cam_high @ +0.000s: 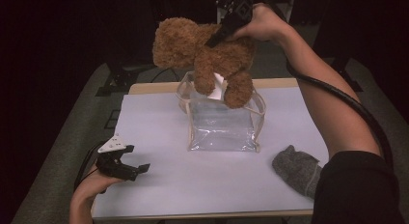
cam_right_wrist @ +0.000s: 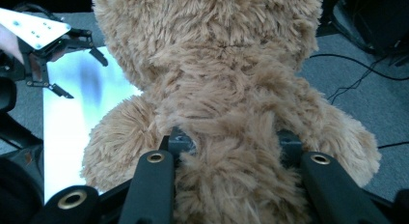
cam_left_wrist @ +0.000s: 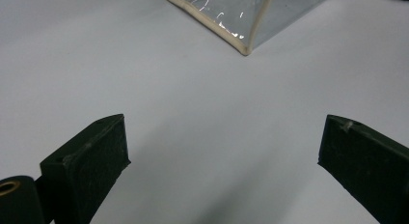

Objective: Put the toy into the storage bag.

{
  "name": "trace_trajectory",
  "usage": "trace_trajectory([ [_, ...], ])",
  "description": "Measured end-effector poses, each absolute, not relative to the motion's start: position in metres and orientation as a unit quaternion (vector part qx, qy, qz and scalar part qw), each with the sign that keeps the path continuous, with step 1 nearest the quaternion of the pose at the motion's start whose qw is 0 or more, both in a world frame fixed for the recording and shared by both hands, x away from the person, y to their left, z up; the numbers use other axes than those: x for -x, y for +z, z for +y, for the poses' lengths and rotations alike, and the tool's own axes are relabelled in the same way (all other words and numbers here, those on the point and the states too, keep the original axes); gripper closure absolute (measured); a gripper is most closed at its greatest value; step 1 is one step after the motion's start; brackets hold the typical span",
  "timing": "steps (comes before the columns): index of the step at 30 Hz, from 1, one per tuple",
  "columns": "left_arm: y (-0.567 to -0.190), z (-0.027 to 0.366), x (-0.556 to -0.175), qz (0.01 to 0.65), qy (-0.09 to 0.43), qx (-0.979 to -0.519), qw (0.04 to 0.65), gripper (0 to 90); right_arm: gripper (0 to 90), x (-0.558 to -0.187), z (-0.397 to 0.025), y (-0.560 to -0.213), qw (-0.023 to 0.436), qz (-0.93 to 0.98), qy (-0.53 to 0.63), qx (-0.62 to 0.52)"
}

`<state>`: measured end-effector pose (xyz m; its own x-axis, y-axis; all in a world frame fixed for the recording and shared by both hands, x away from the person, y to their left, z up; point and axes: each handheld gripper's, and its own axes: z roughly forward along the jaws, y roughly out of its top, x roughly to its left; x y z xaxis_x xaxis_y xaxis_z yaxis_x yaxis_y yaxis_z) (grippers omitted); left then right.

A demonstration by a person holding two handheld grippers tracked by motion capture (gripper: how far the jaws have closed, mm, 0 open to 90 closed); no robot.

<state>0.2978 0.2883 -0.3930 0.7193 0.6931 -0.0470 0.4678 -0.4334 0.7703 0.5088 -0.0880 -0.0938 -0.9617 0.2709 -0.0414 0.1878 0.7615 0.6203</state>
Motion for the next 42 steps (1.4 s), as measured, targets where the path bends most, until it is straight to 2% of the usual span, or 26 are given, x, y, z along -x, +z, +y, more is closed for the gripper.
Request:
trace_trajectory([
  [12, -0.393, 0.287, -0.297, 0.346, 0.138, -0.837, 0.4, 2.7, 62.0, -0.523, -0.102, -0.092, 0.077, 0.931, 0.325, -0.149],
  [19, -0.395, 0.285, -0.298, 0.345, 0.135, -0.84, 0.397, 2.7, 62.0, -0.523, -0.094, -0.106, 0.076, 0.934, 0.317, -0.146],
  [42, -0.393, 0.281, -0.295, 0.337, 0.132, -0.843, 0.398, 2.7, 61.8, -0.46, -0.056, -0.123, 0.049, 0.938, 0.334, -0.075],
])
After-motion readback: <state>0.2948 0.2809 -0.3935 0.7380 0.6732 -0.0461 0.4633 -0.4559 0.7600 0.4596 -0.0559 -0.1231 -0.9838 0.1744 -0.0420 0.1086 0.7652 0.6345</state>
